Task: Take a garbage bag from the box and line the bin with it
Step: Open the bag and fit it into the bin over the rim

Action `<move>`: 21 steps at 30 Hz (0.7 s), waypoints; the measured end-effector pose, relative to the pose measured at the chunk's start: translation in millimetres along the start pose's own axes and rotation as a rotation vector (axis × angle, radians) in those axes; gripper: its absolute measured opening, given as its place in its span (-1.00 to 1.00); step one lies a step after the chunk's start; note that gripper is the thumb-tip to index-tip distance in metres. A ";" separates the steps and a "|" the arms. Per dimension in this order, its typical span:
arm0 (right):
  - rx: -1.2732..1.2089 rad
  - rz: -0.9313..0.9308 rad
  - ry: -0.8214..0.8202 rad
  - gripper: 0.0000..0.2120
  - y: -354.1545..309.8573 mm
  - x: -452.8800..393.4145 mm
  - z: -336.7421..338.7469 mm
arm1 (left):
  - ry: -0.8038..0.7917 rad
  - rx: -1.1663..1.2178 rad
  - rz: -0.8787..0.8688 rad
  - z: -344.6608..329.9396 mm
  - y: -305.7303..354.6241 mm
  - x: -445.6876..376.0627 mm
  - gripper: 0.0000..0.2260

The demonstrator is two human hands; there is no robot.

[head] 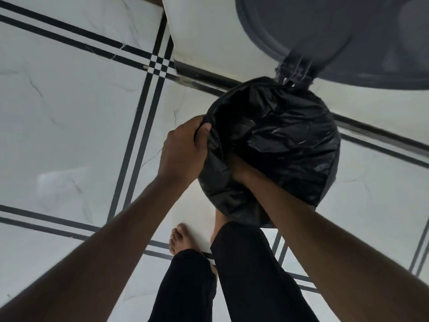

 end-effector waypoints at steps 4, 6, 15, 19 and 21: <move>-0.008 0.183 0.055 -0.72 7.2 18.2 23.8 | -0.067 -0.053 0.007 5.5 2.6 -4.1 -0.75; -0.103 0.184 0.063 -0.80 7.8 21.6 46.8 | -0.083 -0.057 -0.009 5.5 0.6 -5.8 -0.74; -0.189 -0.023 0.115 -0.49 9.9 13.8 117.1 | -0.086 0.047 -0.035 2.4 -9.7 -5.4 -0.65; 0.422 0.195 0.339 -0.50 12.4 28.5 82.8 | -0.097 0.039 -0.022 3.1 -6.3 -3.3 -0.63; 0.613 0.231 0.360 -0.41 21.3 39.0 52.1 | -0.106 0.026 -0.013 4.0 -4.8 -3.6 -0.62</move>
Point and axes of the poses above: each hand's wrist, its own x-axis away from the middle knuckle, its own z-axis out of the back of the hand, y = z × x, the point moved 4 cm from there along -x, towards the middle knuckle, and after that the axes turned 4 degrees about -x, right-handed, at the moved point
